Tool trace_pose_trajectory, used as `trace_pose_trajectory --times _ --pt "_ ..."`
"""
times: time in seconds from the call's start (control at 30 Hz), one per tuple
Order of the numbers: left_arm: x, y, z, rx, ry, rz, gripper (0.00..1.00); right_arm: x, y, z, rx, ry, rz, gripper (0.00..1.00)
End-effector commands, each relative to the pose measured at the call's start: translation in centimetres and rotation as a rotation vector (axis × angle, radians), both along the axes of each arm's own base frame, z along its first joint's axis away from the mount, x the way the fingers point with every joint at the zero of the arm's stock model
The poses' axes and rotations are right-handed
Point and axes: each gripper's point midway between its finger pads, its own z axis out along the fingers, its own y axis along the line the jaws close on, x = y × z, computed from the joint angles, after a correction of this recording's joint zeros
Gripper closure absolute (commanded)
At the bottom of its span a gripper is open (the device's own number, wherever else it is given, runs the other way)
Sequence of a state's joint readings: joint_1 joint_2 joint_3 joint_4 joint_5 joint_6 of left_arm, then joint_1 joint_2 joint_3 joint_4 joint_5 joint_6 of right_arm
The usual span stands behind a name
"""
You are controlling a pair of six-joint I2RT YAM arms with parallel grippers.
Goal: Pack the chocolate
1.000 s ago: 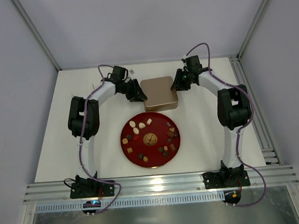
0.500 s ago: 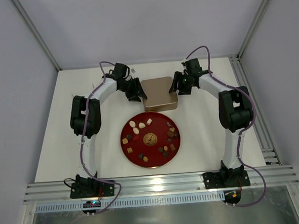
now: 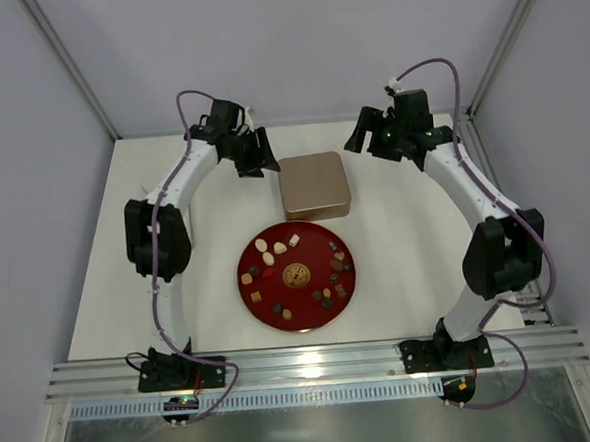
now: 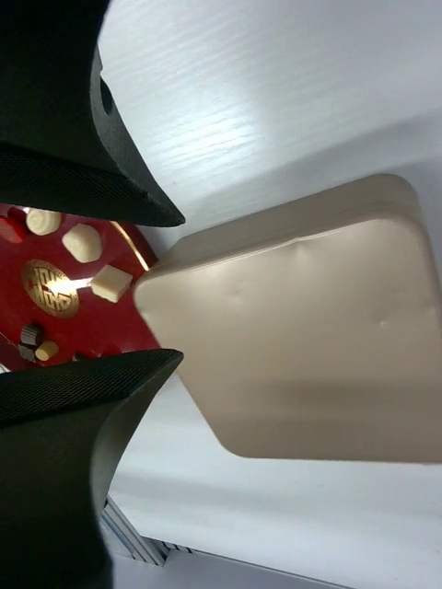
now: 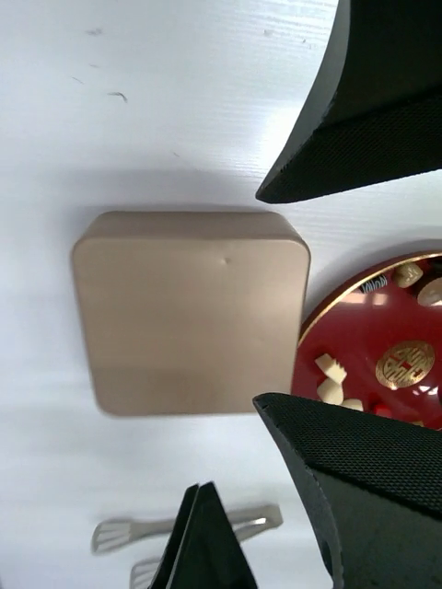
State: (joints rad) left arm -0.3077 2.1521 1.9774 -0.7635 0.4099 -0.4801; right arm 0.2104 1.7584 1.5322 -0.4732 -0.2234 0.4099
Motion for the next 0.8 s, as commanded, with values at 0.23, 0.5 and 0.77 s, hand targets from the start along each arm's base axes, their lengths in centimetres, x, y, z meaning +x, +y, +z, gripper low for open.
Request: trace_pose_trajectory --times 0.23,0.5,0.77 --pt "-12.7 4.3 11.0 0.011 -0.285 0.021 0.43 -11.4 -4.8 12.7 0.009 -0.406 -0.102 0.09" --pt "-22.0 8.4 14.0 -0.010 -0.474 0.035 0.41 -19.3 -8.5 9.7 -0.045 -0.465 -0.196 0.04" --pt "-24.4 9.2 12.8 -0.027 -0.465 0.048 0.41 -21.0 -9.2 9.1 -0.058 -0.485 -0.211 0.02"
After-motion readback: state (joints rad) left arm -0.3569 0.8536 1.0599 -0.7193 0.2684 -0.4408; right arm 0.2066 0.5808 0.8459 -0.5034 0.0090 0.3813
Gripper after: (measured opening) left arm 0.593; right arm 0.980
